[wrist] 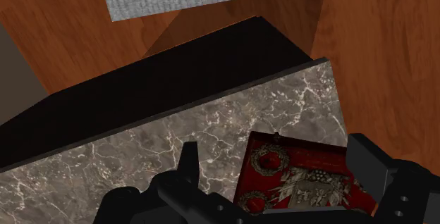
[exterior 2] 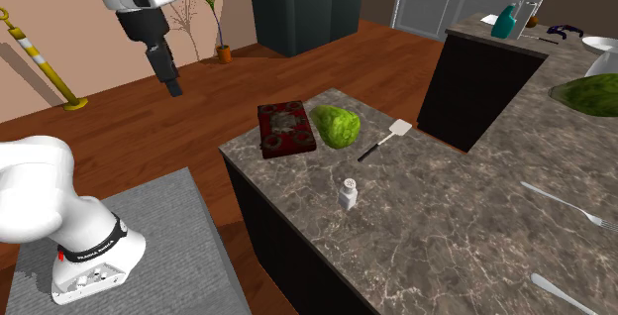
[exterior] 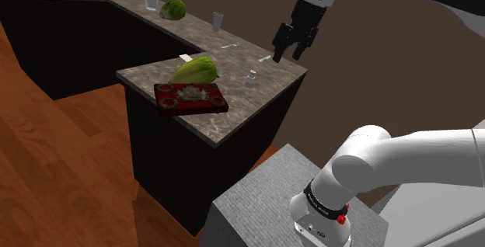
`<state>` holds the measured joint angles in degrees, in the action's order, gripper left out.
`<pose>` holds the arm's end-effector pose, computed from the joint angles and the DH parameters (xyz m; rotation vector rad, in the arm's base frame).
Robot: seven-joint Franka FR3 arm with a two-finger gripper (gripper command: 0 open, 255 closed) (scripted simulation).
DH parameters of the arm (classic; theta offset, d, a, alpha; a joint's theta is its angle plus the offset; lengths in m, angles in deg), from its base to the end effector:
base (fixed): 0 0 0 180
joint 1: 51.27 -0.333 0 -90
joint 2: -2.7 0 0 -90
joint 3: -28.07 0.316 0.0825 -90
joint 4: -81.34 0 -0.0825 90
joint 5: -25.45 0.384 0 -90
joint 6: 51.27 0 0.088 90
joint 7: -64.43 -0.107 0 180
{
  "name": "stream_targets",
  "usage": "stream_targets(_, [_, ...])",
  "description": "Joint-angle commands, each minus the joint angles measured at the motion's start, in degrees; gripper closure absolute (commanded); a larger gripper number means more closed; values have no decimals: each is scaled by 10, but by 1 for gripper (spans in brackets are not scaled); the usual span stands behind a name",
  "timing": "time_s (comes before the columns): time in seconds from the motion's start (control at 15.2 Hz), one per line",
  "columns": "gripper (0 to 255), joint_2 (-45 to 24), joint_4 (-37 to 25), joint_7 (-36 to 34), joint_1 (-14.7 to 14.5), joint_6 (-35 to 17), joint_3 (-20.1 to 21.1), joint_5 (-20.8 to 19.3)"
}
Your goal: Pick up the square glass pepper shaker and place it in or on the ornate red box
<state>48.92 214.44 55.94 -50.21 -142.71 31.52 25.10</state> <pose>0.3040 0.0186 0.6143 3.0904 -0.1909 0.1280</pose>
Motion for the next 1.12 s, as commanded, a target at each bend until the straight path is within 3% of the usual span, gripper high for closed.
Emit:
stream_targets(0.0, [0,0,0,0,0,0,0,0])
stream_targets(0.53, [0,-123,-16,72,21,-99,-65,-32])
stream_targets(1.06, [0,-274,-80,144,36,-178,-122,-37])
